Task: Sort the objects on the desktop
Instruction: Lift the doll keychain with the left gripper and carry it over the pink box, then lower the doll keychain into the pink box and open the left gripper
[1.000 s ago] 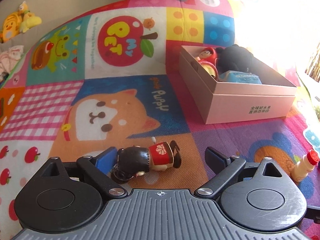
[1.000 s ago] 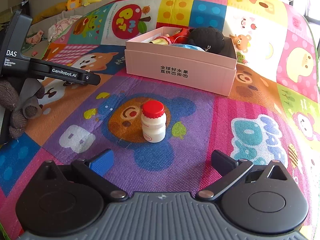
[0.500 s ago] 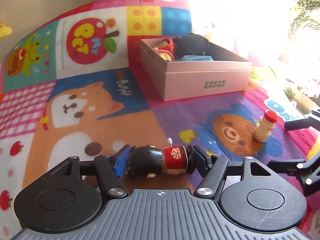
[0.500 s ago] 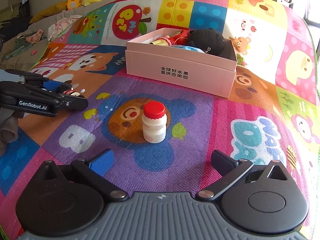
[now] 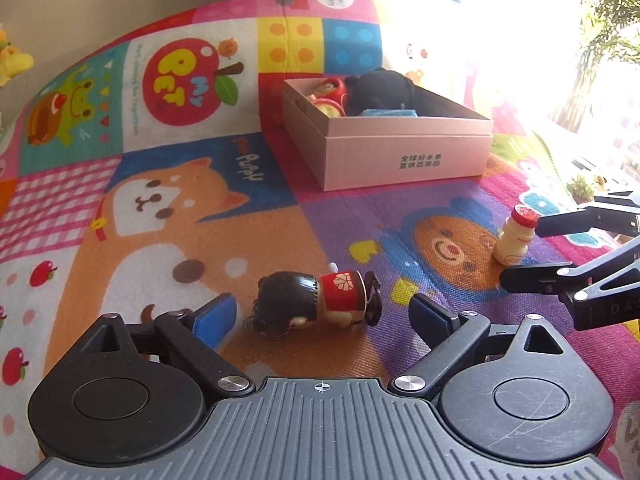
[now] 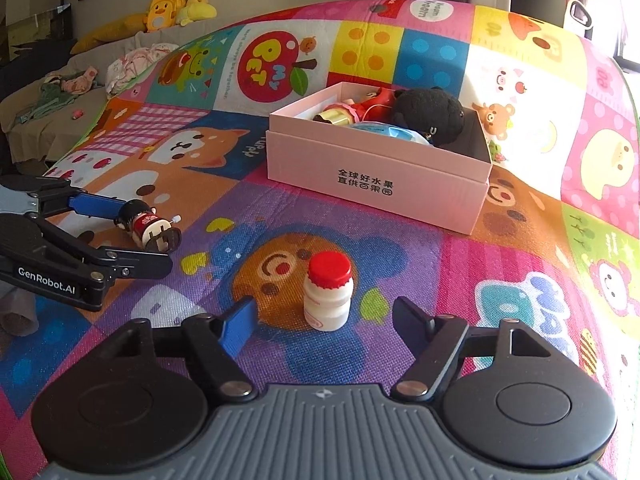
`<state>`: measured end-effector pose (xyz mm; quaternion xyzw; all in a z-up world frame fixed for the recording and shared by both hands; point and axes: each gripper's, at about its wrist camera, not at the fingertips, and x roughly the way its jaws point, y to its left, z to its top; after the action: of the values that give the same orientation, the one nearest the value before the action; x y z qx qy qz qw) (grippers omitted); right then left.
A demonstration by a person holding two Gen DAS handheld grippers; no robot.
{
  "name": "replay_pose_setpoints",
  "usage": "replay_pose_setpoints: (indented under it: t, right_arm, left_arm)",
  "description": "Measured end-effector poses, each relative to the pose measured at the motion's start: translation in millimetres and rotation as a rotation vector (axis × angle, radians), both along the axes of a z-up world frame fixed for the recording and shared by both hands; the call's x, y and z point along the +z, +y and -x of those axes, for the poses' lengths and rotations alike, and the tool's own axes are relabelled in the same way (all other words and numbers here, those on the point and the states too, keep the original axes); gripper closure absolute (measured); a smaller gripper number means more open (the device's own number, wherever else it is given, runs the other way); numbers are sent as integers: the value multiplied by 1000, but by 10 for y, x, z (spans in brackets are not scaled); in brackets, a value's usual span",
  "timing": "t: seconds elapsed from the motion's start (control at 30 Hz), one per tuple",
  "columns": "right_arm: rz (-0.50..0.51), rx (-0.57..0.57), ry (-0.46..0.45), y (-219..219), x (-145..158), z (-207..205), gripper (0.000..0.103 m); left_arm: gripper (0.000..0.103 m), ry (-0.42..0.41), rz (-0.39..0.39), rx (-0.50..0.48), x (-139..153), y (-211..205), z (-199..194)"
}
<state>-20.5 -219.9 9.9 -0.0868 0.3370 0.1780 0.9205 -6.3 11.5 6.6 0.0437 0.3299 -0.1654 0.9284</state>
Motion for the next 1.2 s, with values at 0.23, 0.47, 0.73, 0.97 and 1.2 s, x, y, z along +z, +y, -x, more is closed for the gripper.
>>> replay_pose_setpoints:
  t: [0.23, 0.47, 0.73, 0.97, 1.2]
  right_arm:
    - [6, -27, -9, 5, 45, -81, 78]
    - [-20, -15, -34, -109, 224, 43, 78]
    - [-114, 7, -97, -417, 626, 262, 78]
    - [-147, -64, -265, -746, 1083, 394, 78]
    - [-149, -87, -266, -876, 1031, 394, 78]
  left_arm:
    - [6, -10, -10, 37, 10, -3, 12]
    - [23, 8, -52, 84, 6, -146, -17]
    - [33, -20, -24, -35, 342, -406, 118]
    - [33, -165, -8, -156, 873, -955, -163]
    - [33, -178, -40, -152, 915, -1537, -939]
